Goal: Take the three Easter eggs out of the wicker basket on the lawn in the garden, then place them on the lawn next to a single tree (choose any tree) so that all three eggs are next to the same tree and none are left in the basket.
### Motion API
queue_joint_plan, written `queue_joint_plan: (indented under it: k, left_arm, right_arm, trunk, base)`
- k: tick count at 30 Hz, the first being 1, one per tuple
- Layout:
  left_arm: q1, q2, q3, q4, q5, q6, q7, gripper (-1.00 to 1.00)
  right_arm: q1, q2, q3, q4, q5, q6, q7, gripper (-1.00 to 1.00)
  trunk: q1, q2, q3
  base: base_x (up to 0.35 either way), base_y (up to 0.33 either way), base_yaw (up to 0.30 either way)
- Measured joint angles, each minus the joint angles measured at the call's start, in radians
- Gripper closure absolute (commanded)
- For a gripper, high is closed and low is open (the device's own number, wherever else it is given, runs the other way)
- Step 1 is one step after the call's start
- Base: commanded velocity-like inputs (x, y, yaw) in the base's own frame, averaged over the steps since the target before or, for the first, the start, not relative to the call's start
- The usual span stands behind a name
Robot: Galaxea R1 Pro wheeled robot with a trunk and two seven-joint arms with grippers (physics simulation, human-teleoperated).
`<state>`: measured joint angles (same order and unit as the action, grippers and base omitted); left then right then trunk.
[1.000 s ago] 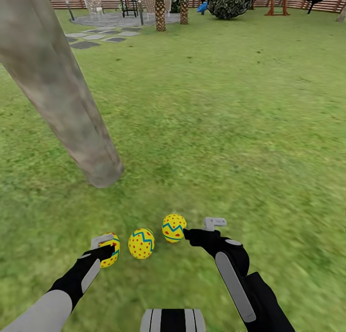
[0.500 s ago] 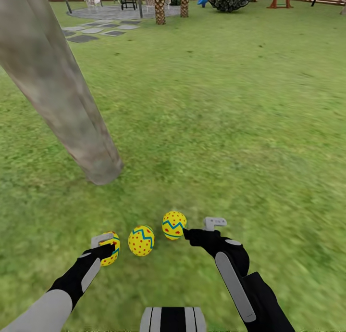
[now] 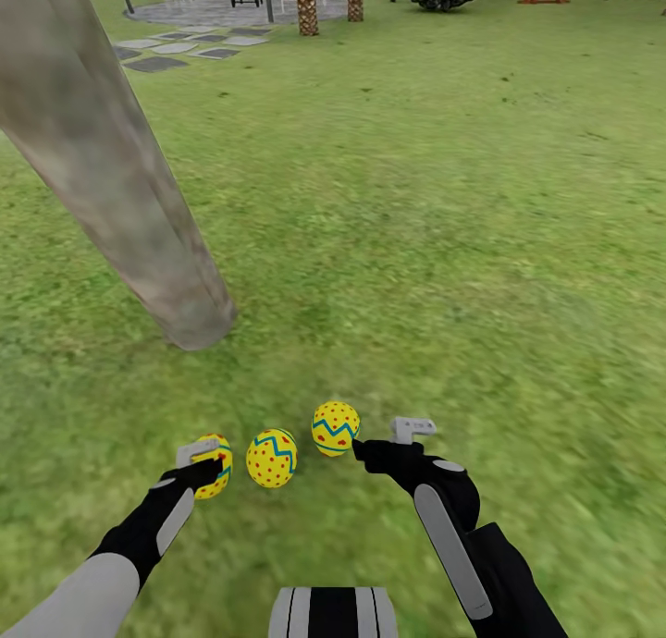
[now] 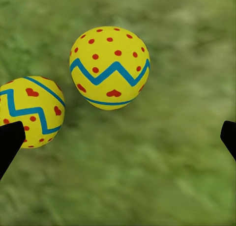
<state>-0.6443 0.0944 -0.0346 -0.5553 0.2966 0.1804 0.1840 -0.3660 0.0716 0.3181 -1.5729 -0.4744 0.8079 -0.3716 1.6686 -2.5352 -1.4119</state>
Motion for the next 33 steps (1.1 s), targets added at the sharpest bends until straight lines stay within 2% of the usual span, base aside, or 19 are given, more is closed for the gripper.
queue_joint_plan:
  k: [4, 5, 30, 33]
  left_arm:
    - [0.0, 0.0, -0.001, -0.005, 0.0, 0.0, 0.0, 1.0]
    - [0.0, 0.0, 0.0, -0.005, 0.0, 0.0, 0.0, -1.0]
    - [0.0, 0.0, 0.0, -0.005, 0.001, 0.004, -0.003, -1.0]
    - [0.0, 0.0, 0.0, -0.006, 0.003, 0.013, -0.005, -1.0]
  right_arm:
    - [0.0, 0.0, 0.0, 0.0, 0.0, 0.0, 0.0, -1.0]
    - [0.0, 0.0, 0.0, 0.0, 0.0, 0.0, 0.0, -1.0]
    - [0.0, 0.0, 0.0, 0.0, 0.0, 0.0, 0.0, -1.0]
    - [0.0, 0.0, 0.0, 0.0, 0.0, 0.0, 0.0, -1.0]
  trunk:
    - [0.0, 0.0, 0.0]
    - [0.0, 0.0, 0.0]
    - [0.0, 0.0, 0.0]
    - [-0.001, 0.001, 0.011]
  base:
    - [0.0, 0.0, 0.0]
    - [0.0, 0.0, 0.0]
    - [0.0, 0.0, 0.0]
    - [0.0, 0.0, 0.0]
